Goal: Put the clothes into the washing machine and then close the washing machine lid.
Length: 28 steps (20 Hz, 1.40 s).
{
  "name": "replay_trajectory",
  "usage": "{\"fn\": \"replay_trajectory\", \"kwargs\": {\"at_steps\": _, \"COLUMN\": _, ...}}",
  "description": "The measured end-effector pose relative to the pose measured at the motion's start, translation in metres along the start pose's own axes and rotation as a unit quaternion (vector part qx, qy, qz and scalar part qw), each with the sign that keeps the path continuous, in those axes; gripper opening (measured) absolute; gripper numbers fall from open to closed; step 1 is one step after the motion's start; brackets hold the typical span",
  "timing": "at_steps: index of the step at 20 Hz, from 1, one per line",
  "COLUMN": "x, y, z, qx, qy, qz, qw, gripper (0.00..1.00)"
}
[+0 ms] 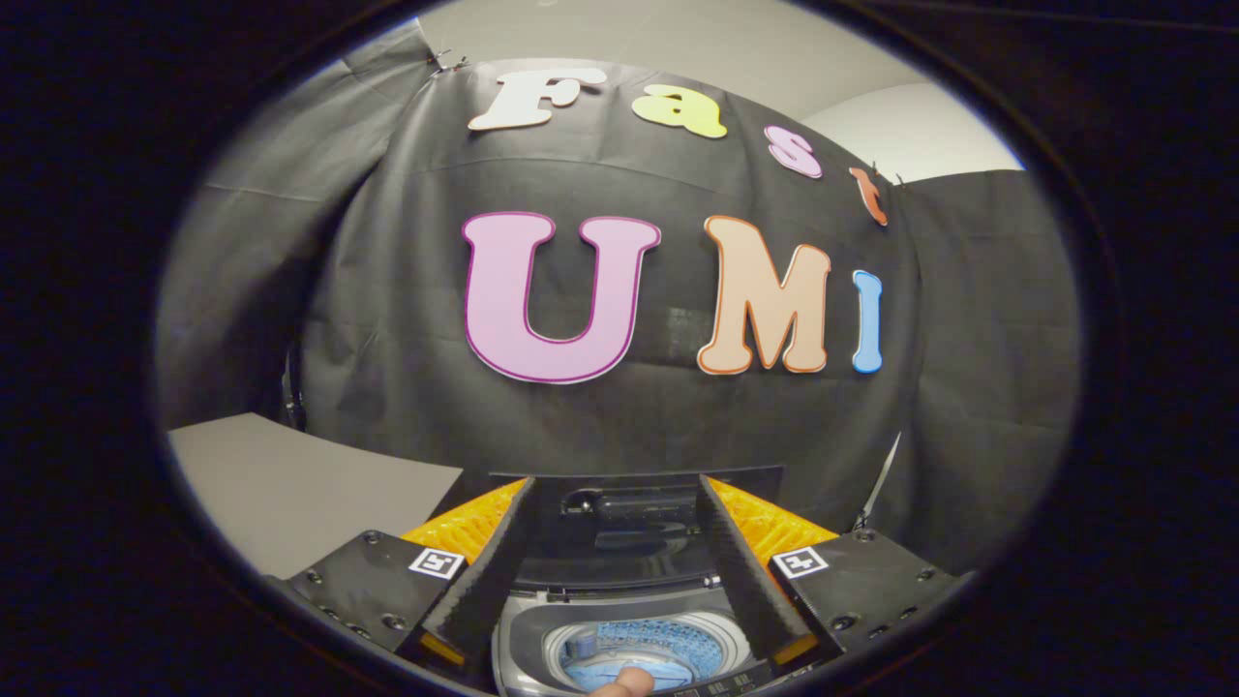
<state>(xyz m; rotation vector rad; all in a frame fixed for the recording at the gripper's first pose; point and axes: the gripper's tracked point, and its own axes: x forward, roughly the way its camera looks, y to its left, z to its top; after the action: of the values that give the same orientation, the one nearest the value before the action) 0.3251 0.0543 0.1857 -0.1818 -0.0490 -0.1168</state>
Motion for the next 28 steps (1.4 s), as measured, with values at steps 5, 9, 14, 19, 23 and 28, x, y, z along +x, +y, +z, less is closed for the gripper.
{"fn": "replay_trajectory", "kwargs": {"at_steps": 5, "x": 0.019, "y": 0.008, "z": 0.037, "qx": 0.01, "qy": -0.022, "qz": 0.01, "qw": 1.0, "gripper": 1.0}}
{"fn": "replay_trajectory", "kwargs": {"at_steps": 9, "x": 0.051, "y": 0.019, "z": 0.054, "qx": 0.008, "qy": -0.035, "qz": 0.03, "qw": 0.999, "gripper": 1.0}}
{"fn": "replay_trajectory", "kwargs": {"at_steps": 14, "x": 0.11, "y": 0.024, "z": 0.051, "qx": 0.01, "qy": -0.025, "qz": 0.042, "qw": 0.999, "gripper": 0.99}}
{"fn": "replay_trajectory", "kwargs": {"at_steps": 19, "x": 0.145, "y": 0.027, "z": 0.034, "qx": 0.017, "qy": -0.018, "qz": 0.043, "qw": 0.999, "gripper": 1.0}}
{"fn": "replay_trajectory", "kwargs": {"at_steps": 23, "x": 0.17, "y": 0.036, "z": 0.005, "qx": 0.005, "qy": 0.027, "qz": 0.057, "qw": 0.998, "gripper": 1.0}}
{"fn": "replay_trajectory", "kwargs": {"at_steps": 28, "x": 0.189, "y": 0.051, "z": -0.03, "qx": -0.015, "qy": 0.062, "qz": 0.08, "qw": 0.995, "gripper": 1.0}}
